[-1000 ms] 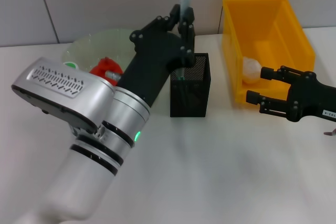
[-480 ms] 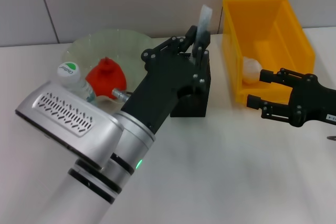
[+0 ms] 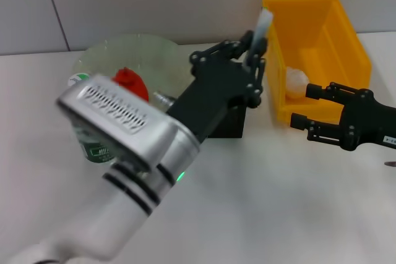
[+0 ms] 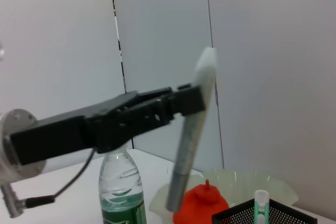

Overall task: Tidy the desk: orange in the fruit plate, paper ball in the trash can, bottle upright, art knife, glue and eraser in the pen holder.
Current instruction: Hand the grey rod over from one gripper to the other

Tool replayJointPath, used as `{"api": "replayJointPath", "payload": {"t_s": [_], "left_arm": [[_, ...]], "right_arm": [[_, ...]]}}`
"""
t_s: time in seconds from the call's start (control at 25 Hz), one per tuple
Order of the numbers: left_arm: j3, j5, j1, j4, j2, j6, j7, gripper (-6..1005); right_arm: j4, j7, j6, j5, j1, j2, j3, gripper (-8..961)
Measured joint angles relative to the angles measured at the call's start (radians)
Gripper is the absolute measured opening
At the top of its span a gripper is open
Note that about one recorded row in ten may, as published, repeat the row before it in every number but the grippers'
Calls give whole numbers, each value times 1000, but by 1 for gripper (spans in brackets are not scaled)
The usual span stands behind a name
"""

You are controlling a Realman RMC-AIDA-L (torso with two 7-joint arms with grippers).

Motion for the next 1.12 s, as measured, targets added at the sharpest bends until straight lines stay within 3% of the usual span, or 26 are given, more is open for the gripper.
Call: {"api": "replayJointPath", "payload": {"t_s": [0.2,0.72,1.12], "left_arm": [[-26,-103,-78,-24,-3,86,0,149],[-175,-108,-118,-16,5,218,-1,148],[-390,-99,-171,111,12,518,0,148]], "right_arm": [[0,-2,1,-2,-4,0,1,774],[-2,-23,6,-6,-24,1,0,774],[-11,-24,7,-8,-28,2,0,774]]}}
